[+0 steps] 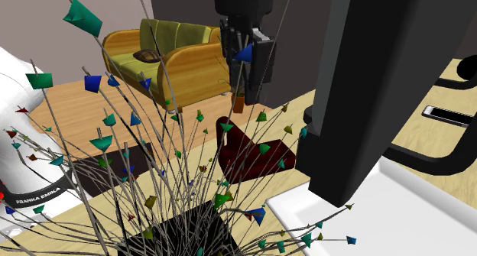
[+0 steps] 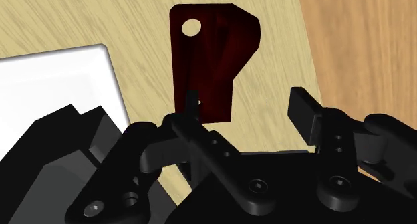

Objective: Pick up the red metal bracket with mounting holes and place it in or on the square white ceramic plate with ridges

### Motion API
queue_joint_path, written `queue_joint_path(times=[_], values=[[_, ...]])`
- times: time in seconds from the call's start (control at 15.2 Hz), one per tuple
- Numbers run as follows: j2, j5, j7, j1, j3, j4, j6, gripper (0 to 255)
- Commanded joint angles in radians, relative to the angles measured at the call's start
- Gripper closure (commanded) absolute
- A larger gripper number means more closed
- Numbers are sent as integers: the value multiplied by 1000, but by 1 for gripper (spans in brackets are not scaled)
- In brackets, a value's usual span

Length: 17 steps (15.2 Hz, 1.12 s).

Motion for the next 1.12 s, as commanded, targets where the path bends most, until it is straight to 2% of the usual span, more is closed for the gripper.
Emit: queue_joint_path(times=[0.0, 0.26, 0.79, 1.06], values=[[22, -23, 30, 4, 17, -27, 44, 0], [90, -87, 116, 13, 59, -94, 158, 0], [128, -83, 112, 12, 50, -165, 266, 0], [128, -83, 112, 12, 50, -165, 266, 0]])
